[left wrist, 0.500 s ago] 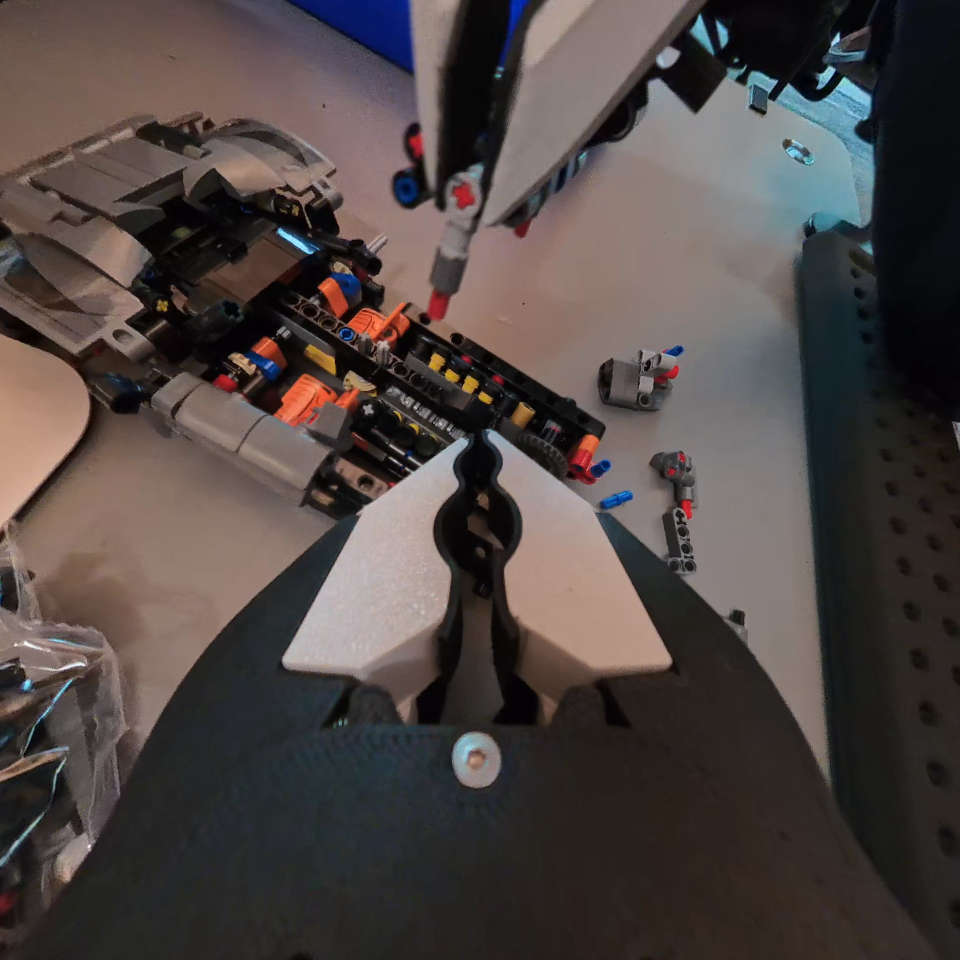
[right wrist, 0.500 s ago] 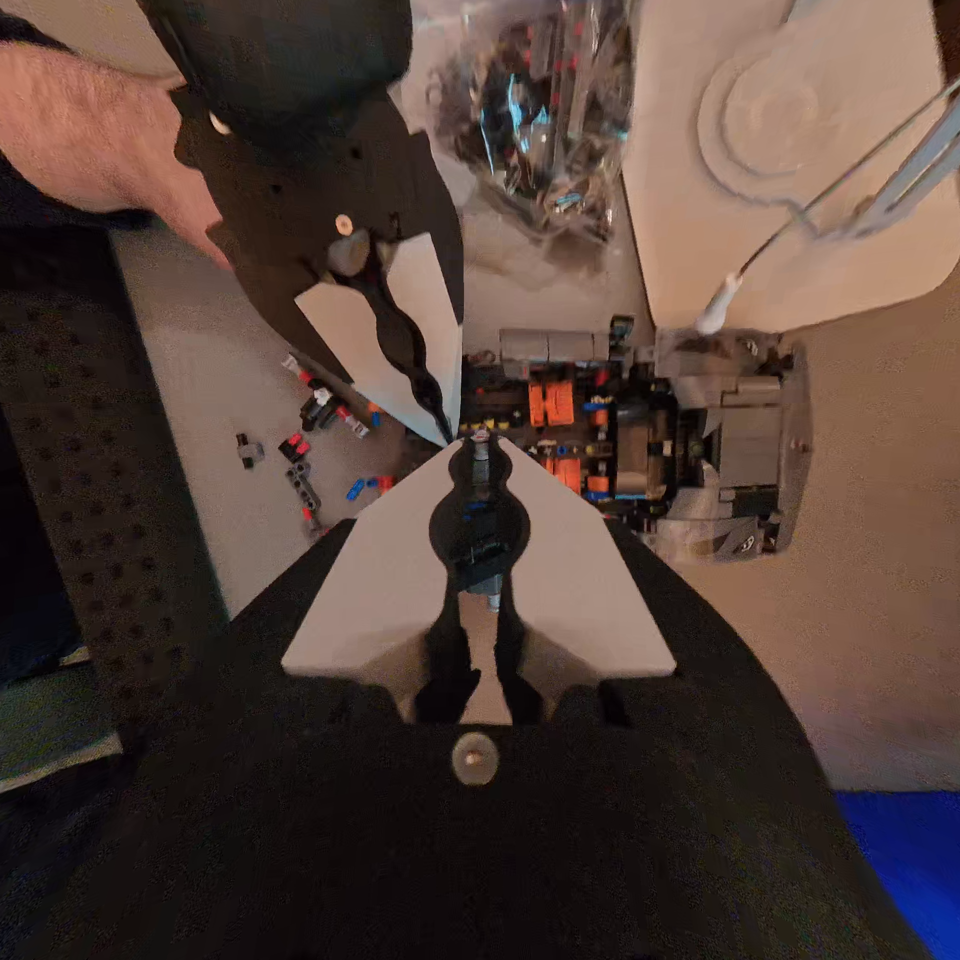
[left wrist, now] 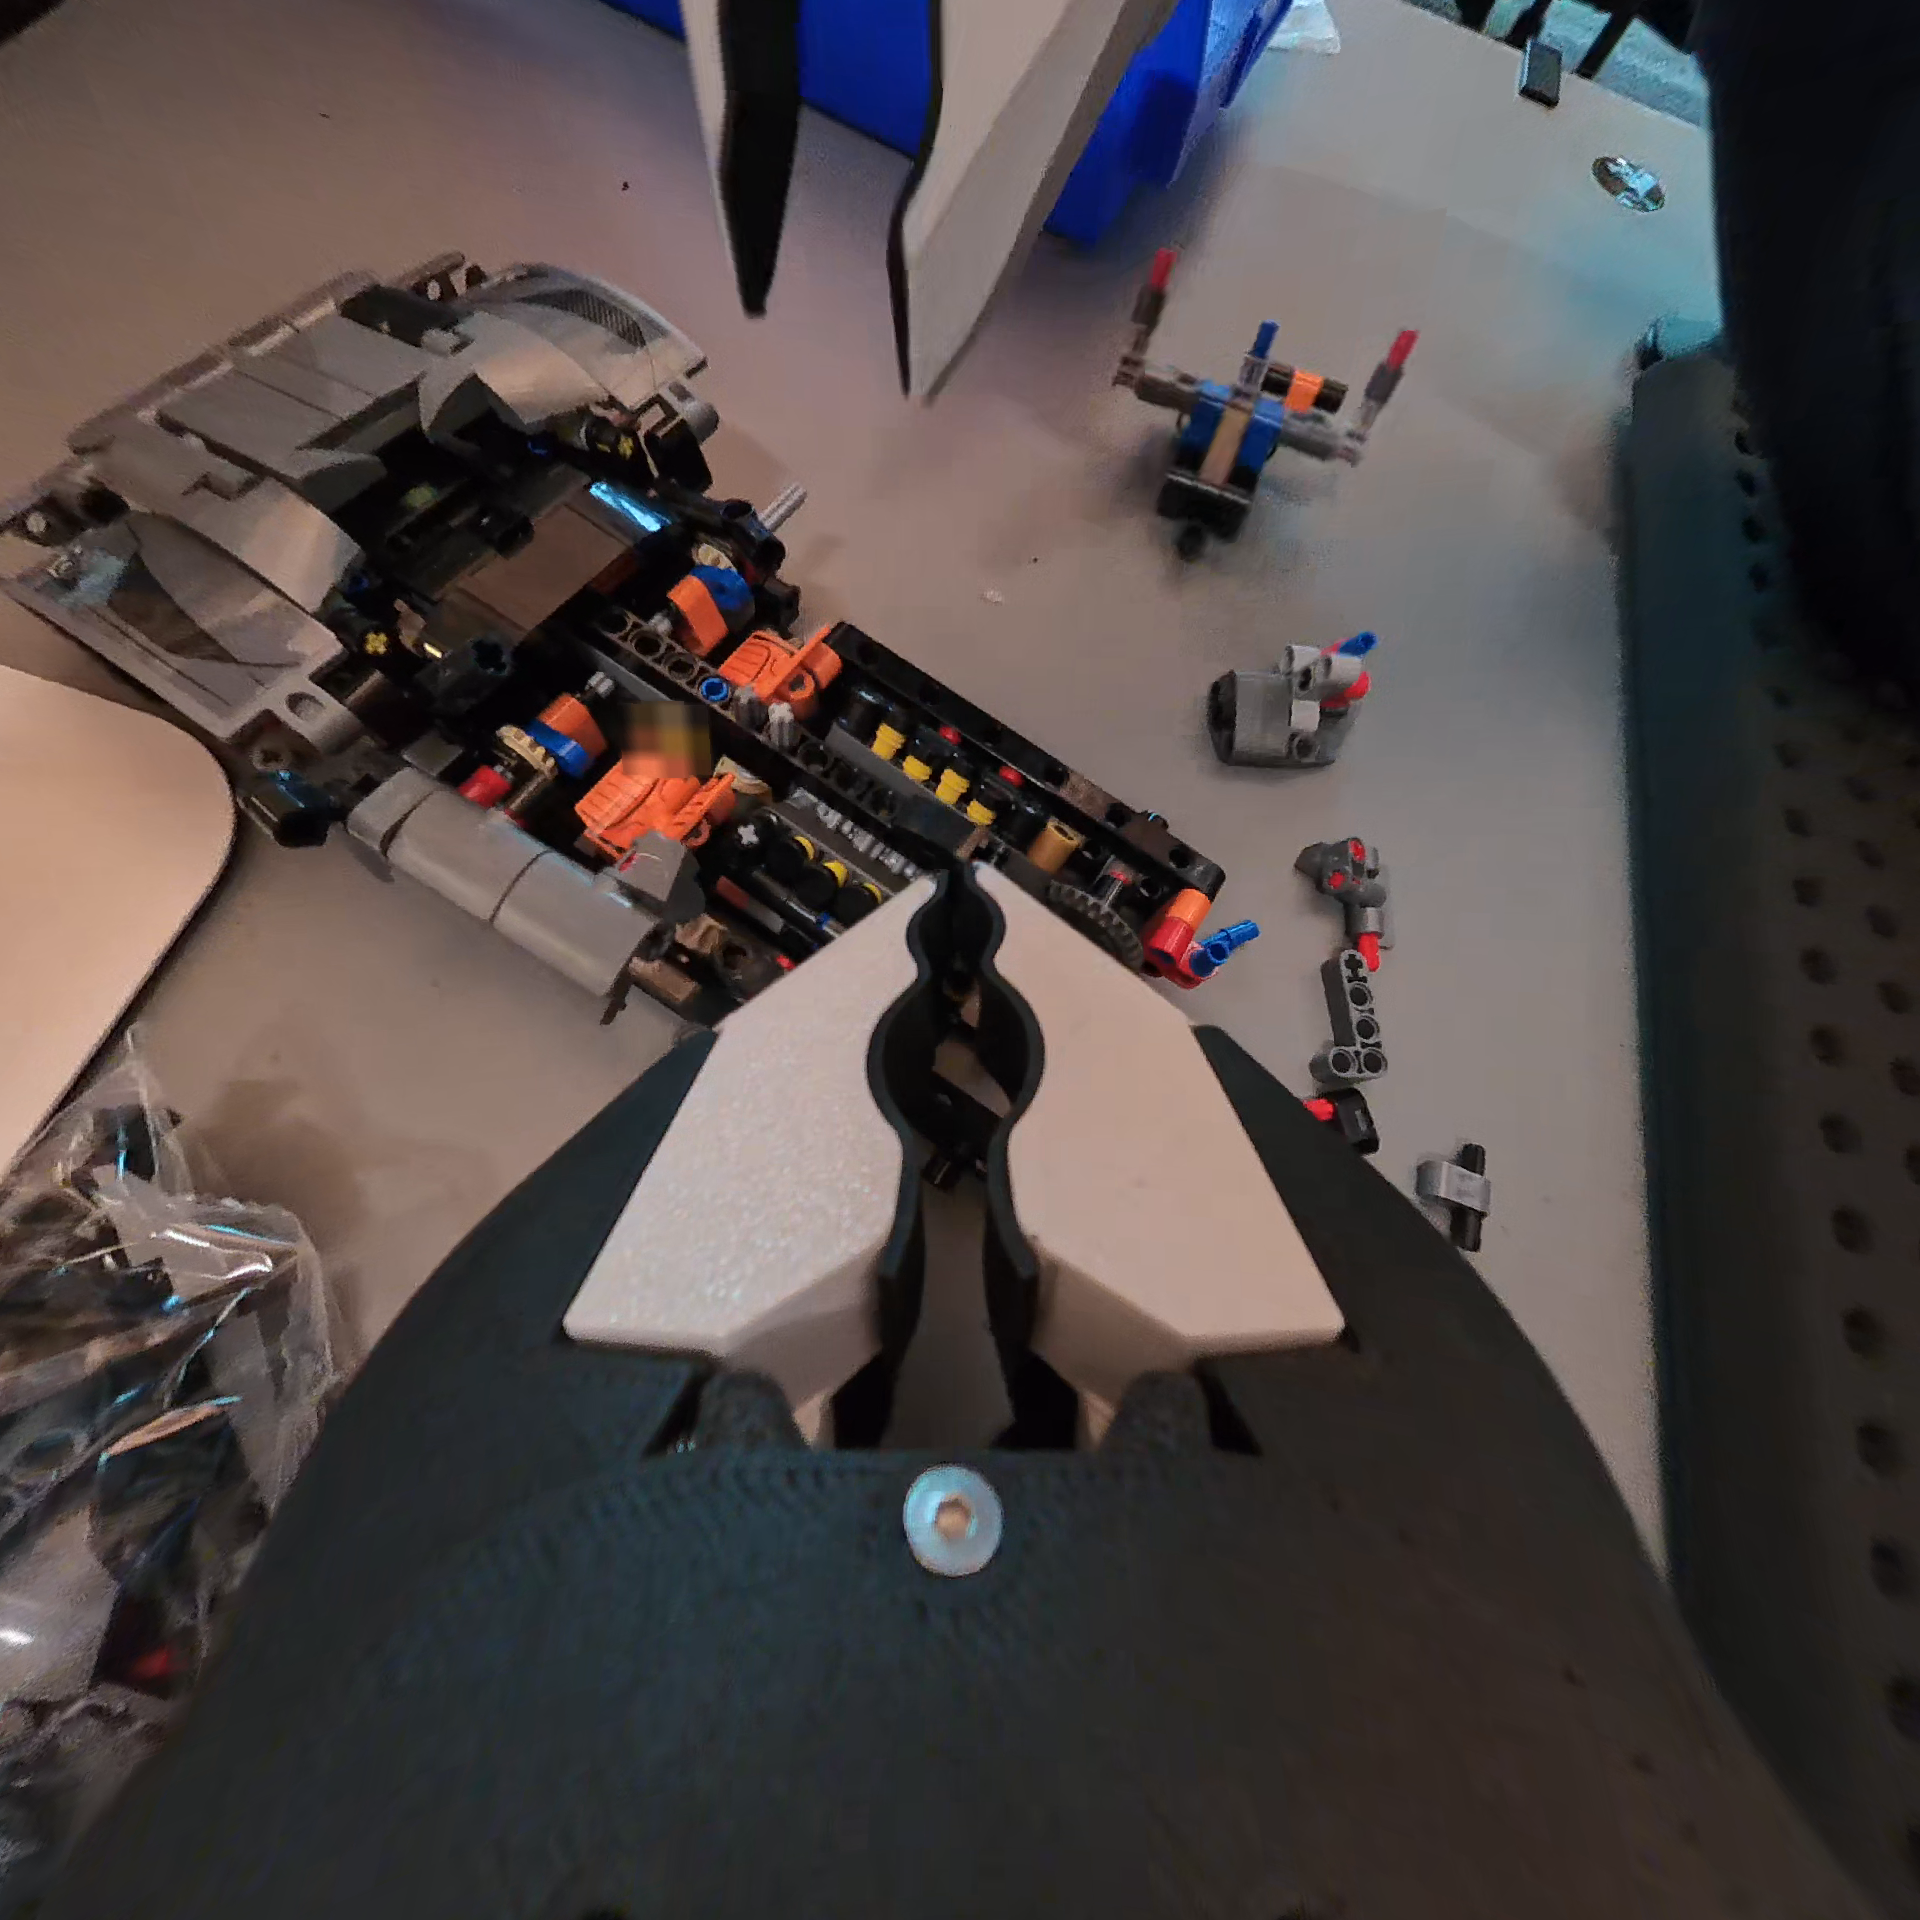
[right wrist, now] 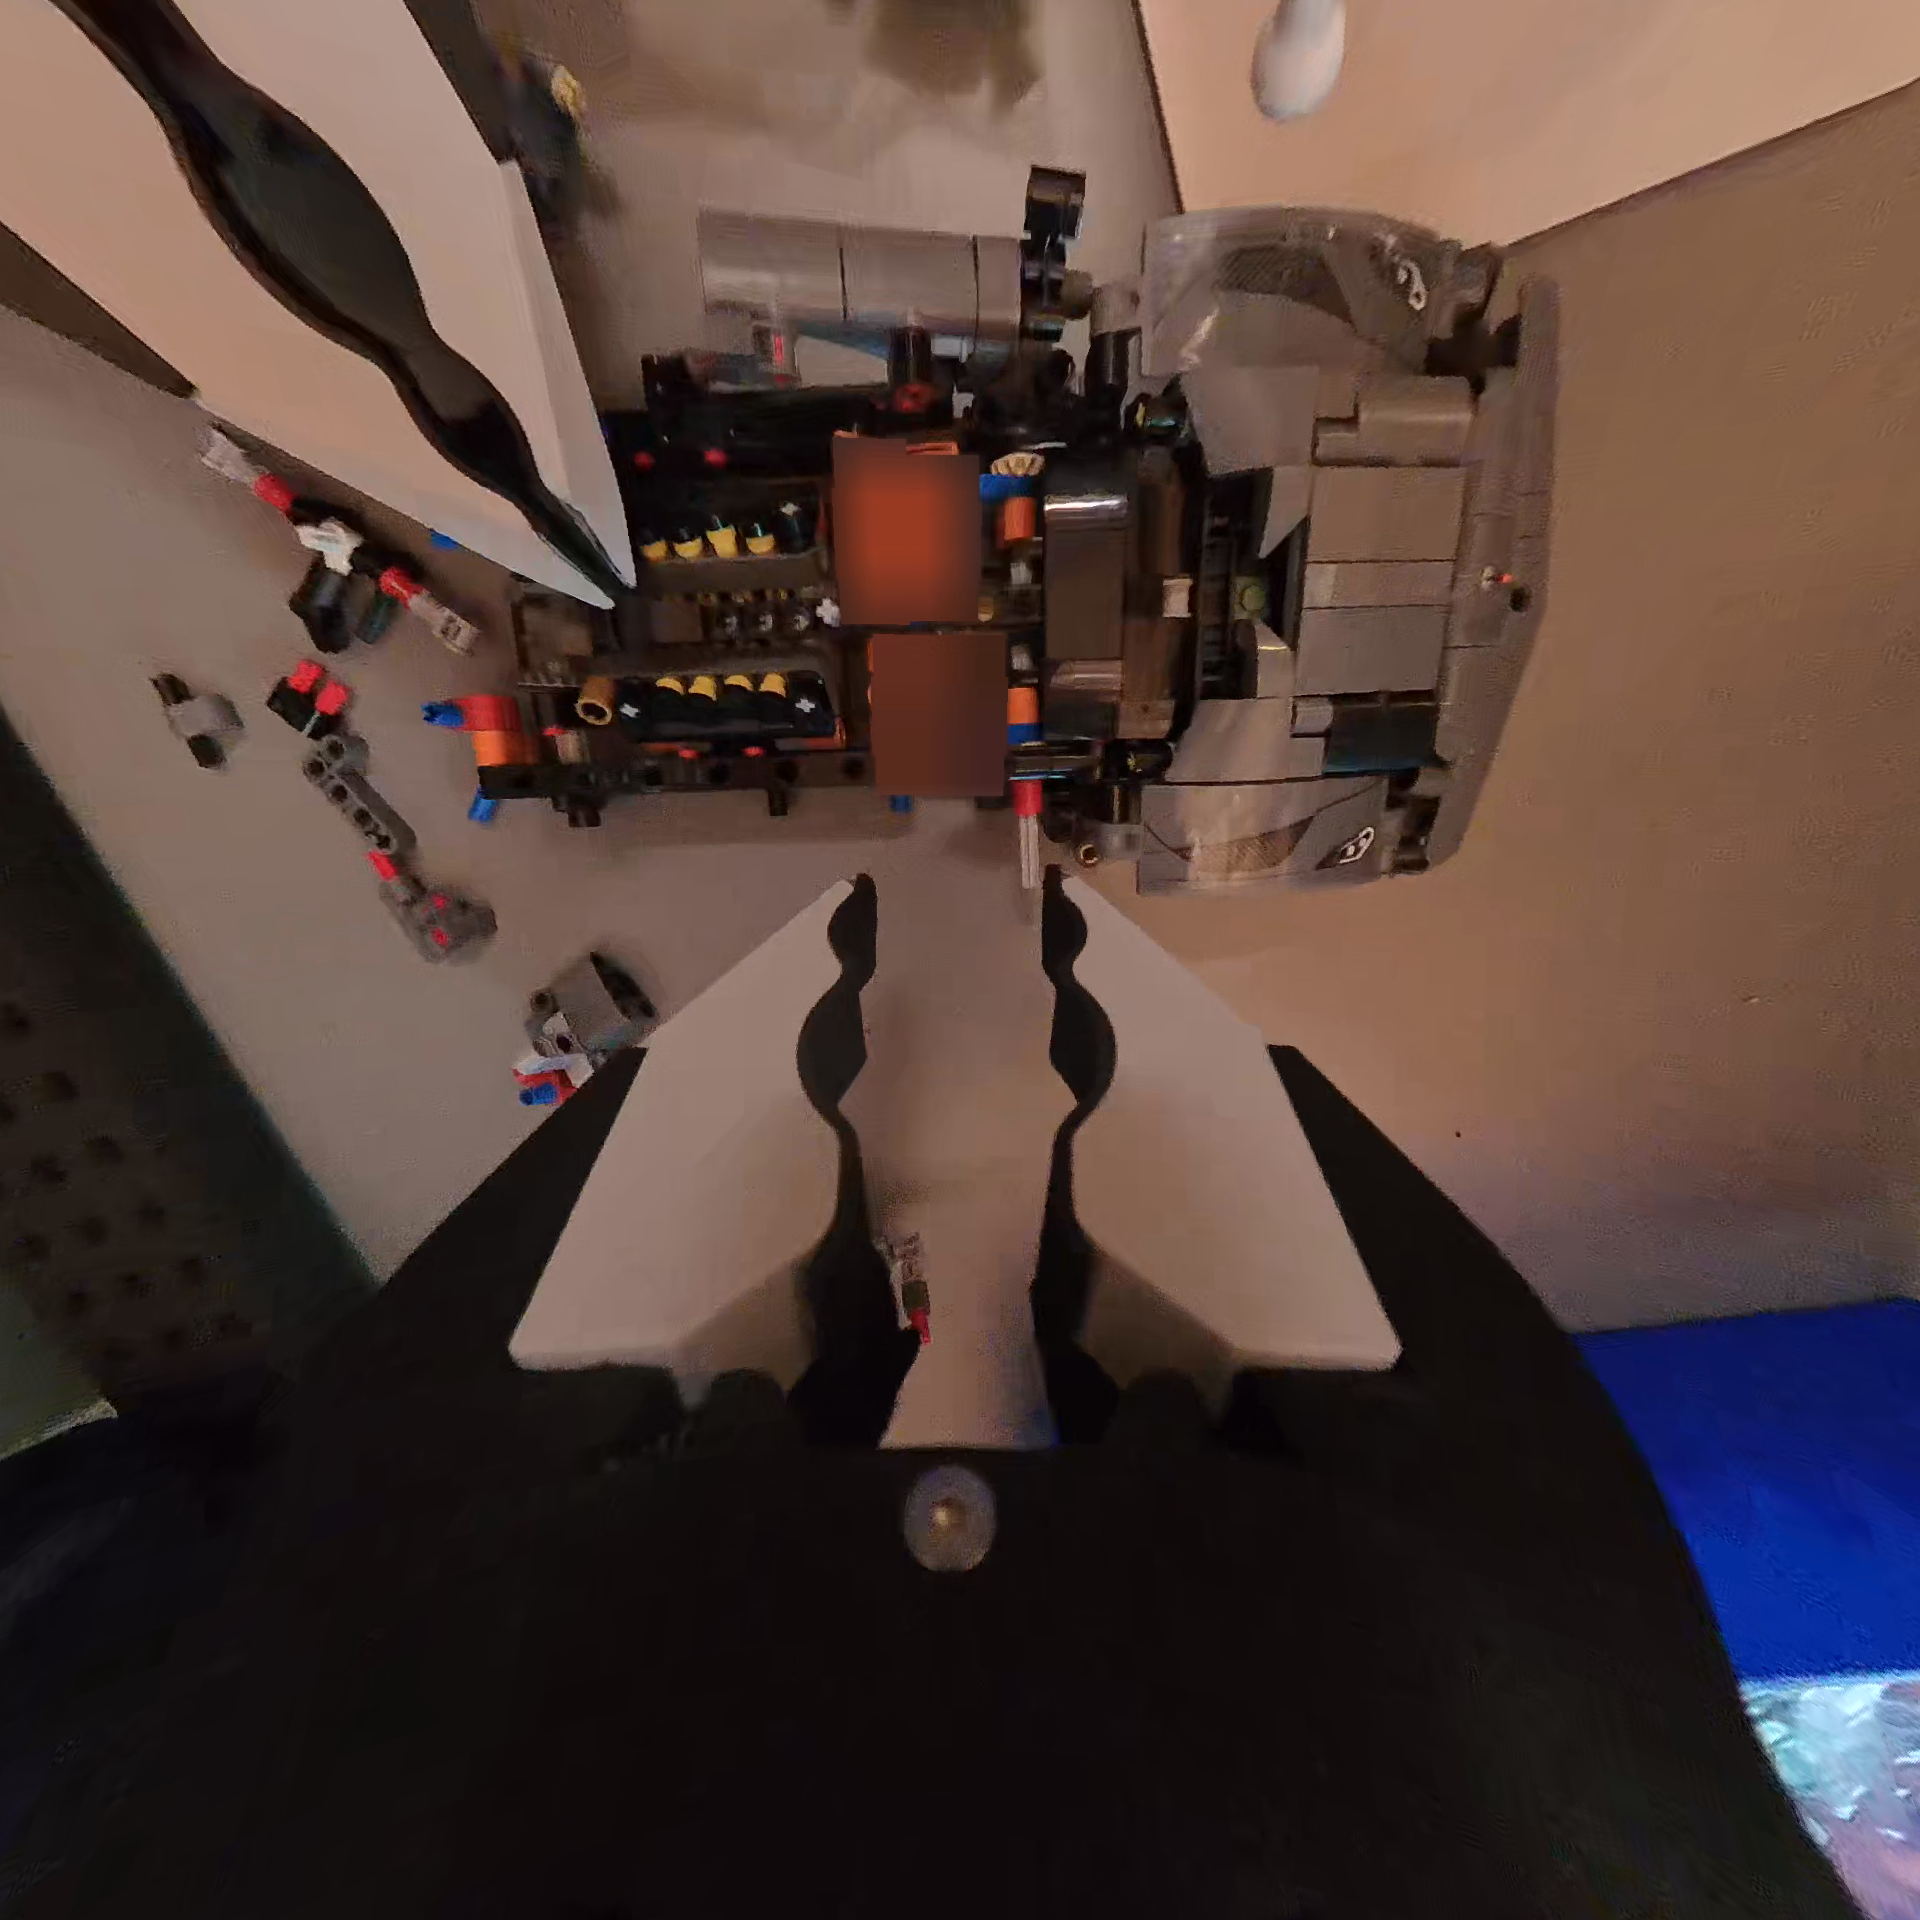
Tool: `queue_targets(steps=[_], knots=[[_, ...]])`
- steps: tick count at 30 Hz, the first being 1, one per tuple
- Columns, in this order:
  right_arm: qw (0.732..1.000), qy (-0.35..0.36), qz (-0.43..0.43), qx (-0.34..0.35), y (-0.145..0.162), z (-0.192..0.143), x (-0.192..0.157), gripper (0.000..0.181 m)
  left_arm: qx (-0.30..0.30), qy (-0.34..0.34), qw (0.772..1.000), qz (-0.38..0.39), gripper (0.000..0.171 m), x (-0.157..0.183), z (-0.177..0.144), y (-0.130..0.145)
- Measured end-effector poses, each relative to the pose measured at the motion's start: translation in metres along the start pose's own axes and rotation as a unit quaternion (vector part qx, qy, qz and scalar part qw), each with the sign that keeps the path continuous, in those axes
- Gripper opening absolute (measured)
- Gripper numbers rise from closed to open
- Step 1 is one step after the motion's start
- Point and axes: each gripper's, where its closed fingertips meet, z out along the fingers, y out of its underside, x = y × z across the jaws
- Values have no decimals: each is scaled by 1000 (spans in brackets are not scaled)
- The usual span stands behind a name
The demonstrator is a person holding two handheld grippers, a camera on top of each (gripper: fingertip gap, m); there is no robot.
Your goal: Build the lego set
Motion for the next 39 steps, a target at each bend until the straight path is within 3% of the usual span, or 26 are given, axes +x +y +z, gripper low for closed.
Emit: queue_targets(steps=[4, 9, 12, 15, 20, 23, 30, 34, 36, 39], knots=[[996, 30, -77, 11, -18, 19, 1, 28, -13, 0, 1000, 0, 0, 0, 3, 5], [994, 25, -108, -12, -12, 41, 1, 12, -5, 9, 1000, -12, 0, 0, 4, 5], [992, 37, -122, 1, -19, 34, -4, 2, -2, 7, 1000, -20, 0, -2, 4, 4], [986, -29, -151, 57, -38, 22, -37, 0, 1, 4, 1000, -19, 0, -3, 5, 4], [990, 17, -129, 59, -45, 10, -29, 0, 7, 11, 999, -30, 0, -3, 6, 2], [989, 26, -125, 72, -51, 14, -23, 24, 7, 7, 1000, -24, 0, -3, 7, 2], [966, 105, -223, 85, -82, 54, -19, 31, 9, 11, 1000, -16, 0, -1, 8, 1], [961, 120, -222, 115, -94, 52, -17, 23, 14, 11, 1000, -23, 0, -3, 8, 1], [965, 109, -182, 152, -101, 44, -13, 2, 18, 8, 999, -29, 0, -5, 8, 0], [972, 69, -125, 187, -104, 42, -8, 4, 20, 7, 999, -28, 0, -6, 8, 0]])
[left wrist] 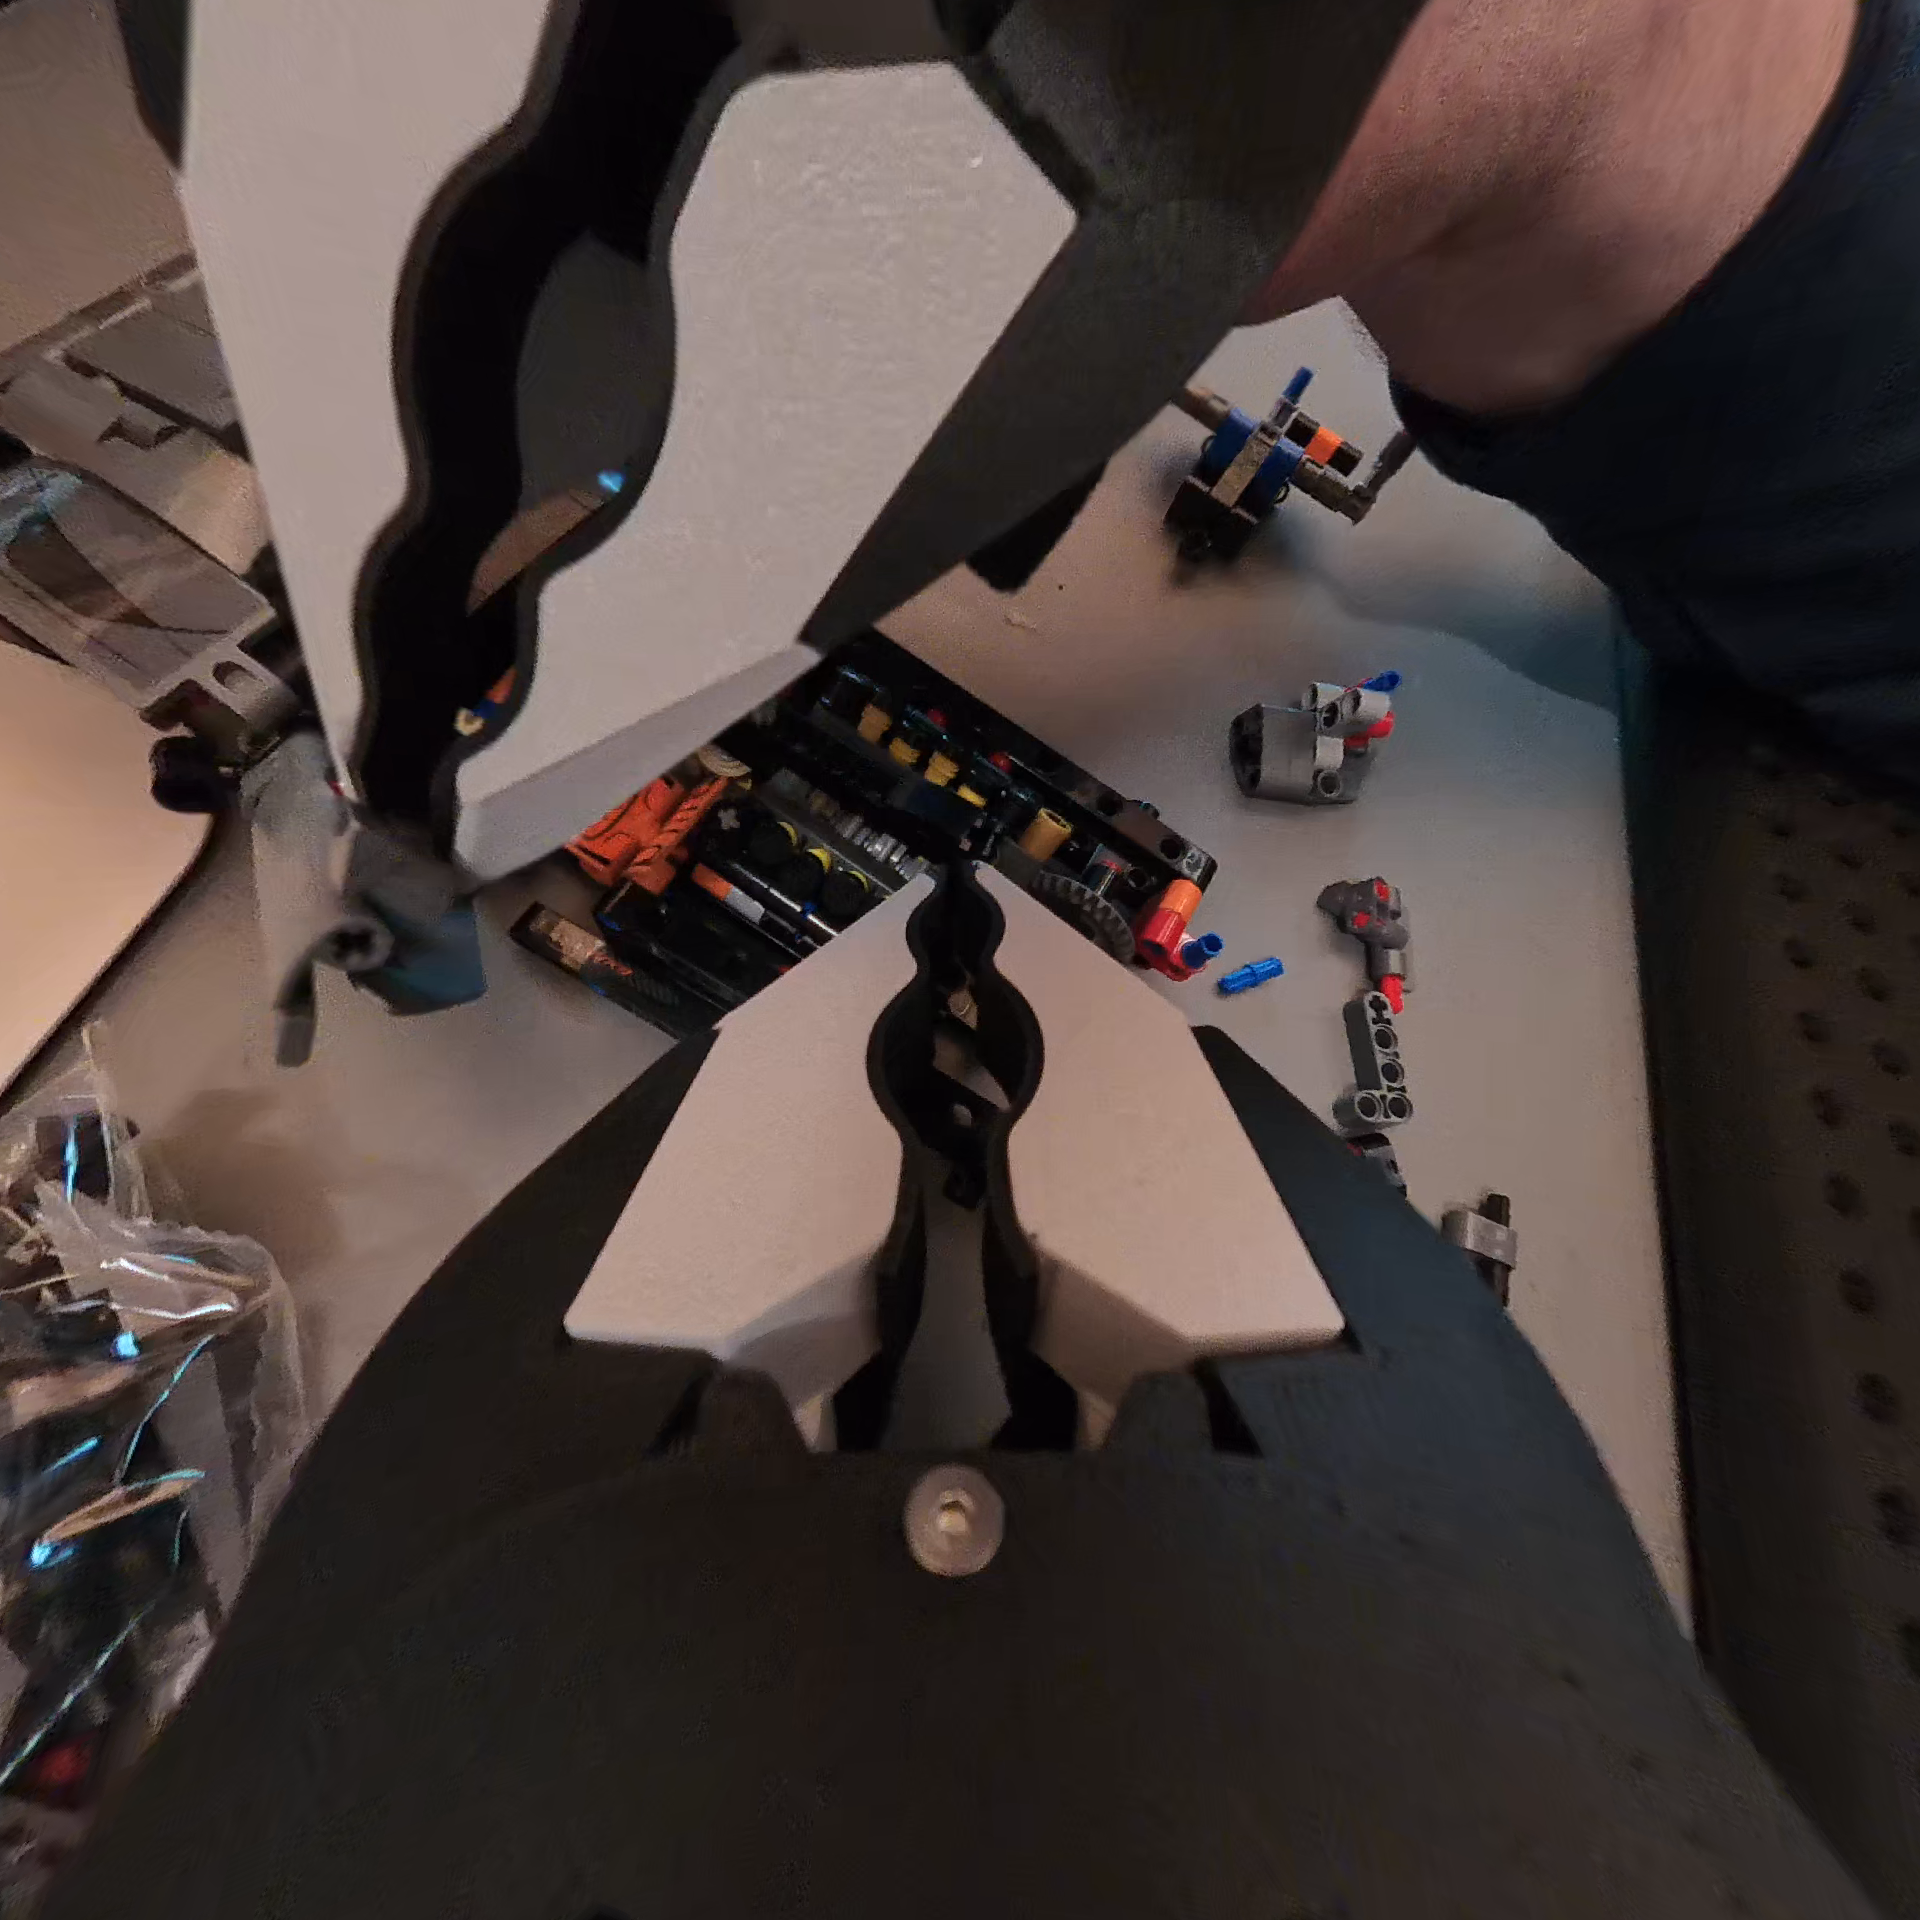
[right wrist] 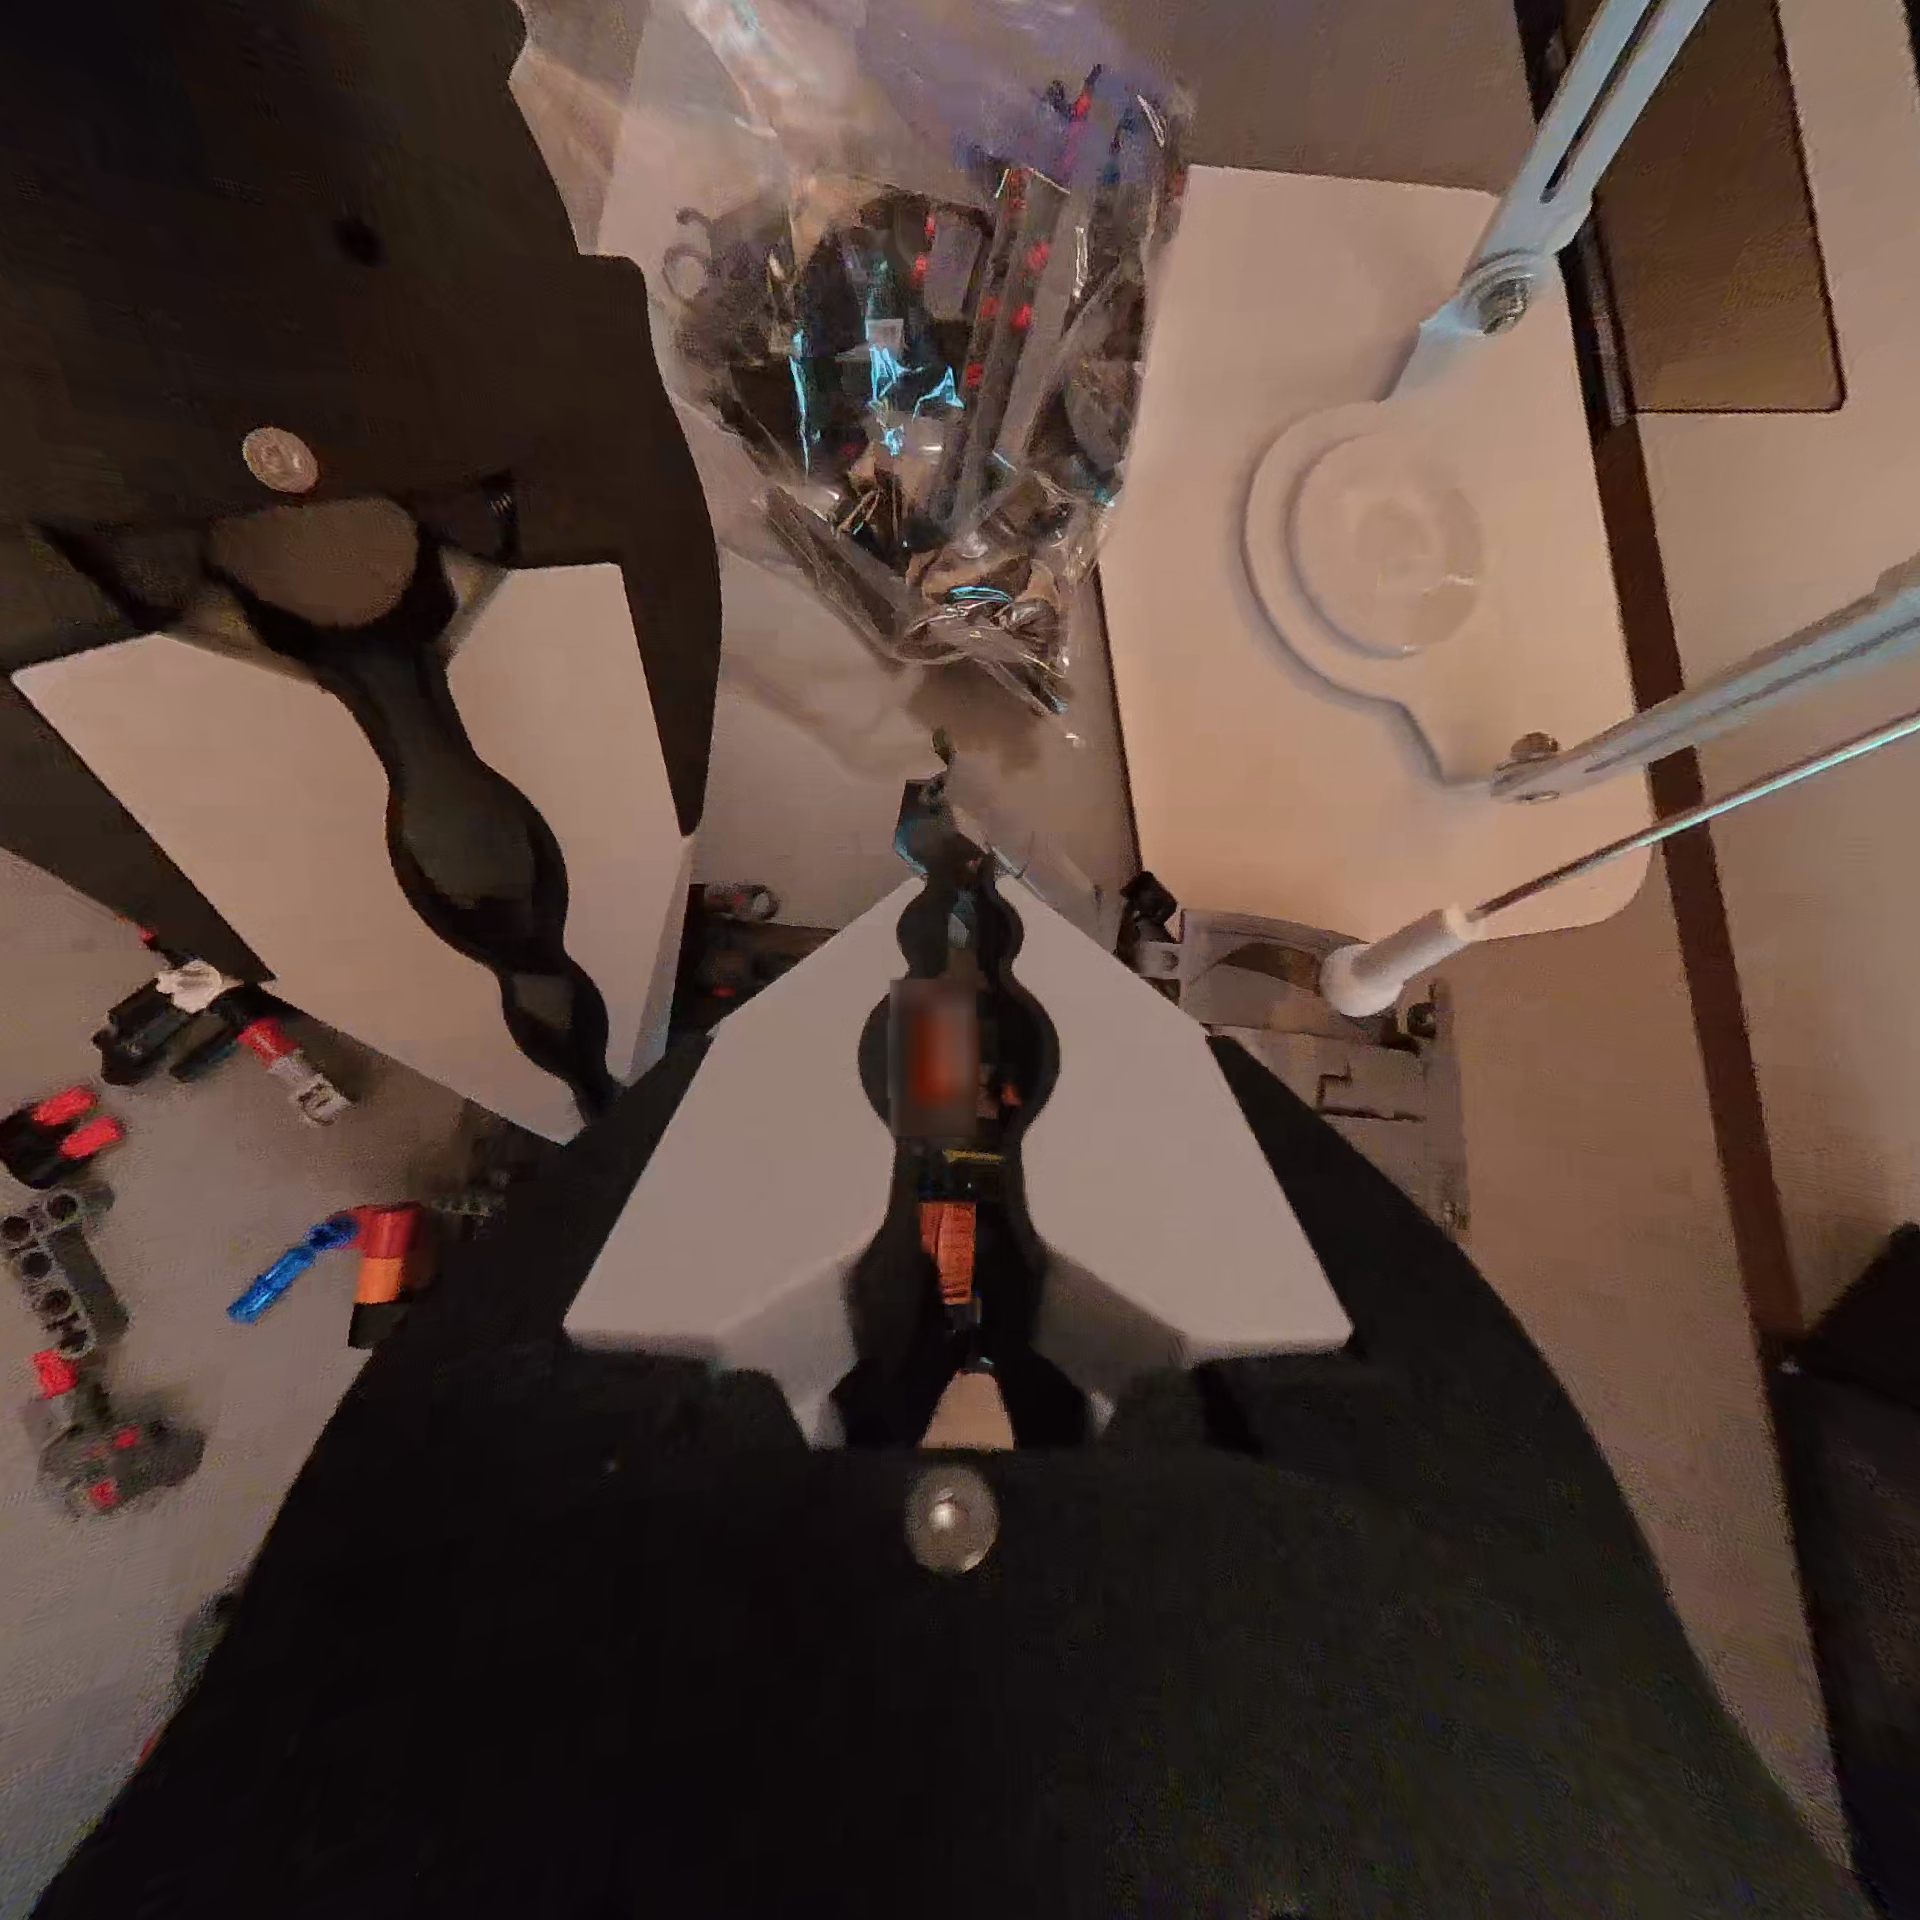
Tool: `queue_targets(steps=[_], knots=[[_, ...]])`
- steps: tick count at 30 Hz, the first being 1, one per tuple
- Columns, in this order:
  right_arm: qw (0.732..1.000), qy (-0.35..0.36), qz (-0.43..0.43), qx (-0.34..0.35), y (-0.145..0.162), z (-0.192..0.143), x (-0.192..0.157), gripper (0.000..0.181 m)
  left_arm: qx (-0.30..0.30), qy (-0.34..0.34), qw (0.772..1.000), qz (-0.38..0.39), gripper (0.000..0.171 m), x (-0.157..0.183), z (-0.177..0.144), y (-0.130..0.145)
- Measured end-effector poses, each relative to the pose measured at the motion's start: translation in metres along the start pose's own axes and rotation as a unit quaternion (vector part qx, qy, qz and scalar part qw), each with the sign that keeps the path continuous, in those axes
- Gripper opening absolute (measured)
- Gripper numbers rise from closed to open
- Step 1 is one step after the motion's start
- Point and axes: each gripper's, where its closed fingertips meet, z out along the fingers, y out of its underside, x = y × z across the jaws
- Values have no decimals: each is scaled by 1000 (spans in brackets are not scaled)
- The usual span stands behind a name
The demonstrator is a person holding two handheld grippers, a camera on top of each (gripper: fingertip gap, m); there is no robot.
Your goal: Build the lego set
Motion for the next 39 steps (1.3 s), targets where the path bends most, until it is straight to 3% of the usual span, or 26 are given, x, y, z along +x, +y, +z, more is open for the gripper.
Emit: queue_targets(steps=[7, 12, 15, 19, 26, 30, 31, 32, 34, 37, 38, 39], knots=[[998, 20, 65, 18, -4, -4, 17, 4, 1, 2, 1000, -6, 0, 0, 1, -1], [991, -73, 104, 30, 8, -17, 4, 4, 16, 30, 999, 3, 0, 10, -2, -5], [987, -96, 122, 33, 14, -23, 4, 4, 79, 18, 996, -24, 7, -1, -20, -25], [992, -56, 113, 1, 29, -30, 17, 6, 109, -100, 988, -39, 22, -41, -42, -30], [994, 24, 65, -79, 50, -13, 30, 29, 19, -276, 960, 30, 51, -71, -35, -27], [995, 29, 69, -71, 45, -10, 31, 21, -12, -351, 935, 40, 58, -88, -48, -22], [995, 31, 67, -72, 46, -10, 31, 21, -9, -375, 926, 51, 71, -93, -57, -26], [994, 36, 65, -75, 47, -11, 32, 17, -8, -387, 920, 54, 72, -96, -63, -28], [994, 36, 66, -74, 47, -12, 33, 11, 7, -381, 923, 47, 70, -96, -67, -31], [994, 27, 79, -63, 47, -12, 33, 6, -41, -367, 929, 13, 76, -109, -56, -15], [994, 24, 83, -60, 47, -12, 33, 5, -53, -347, 936, -6, 75, -110, -47, -8], [994, 22, 88, -57, 47, -12, 33, 5, -63, -331, 941, -17, 62, -112, -41, -3]])
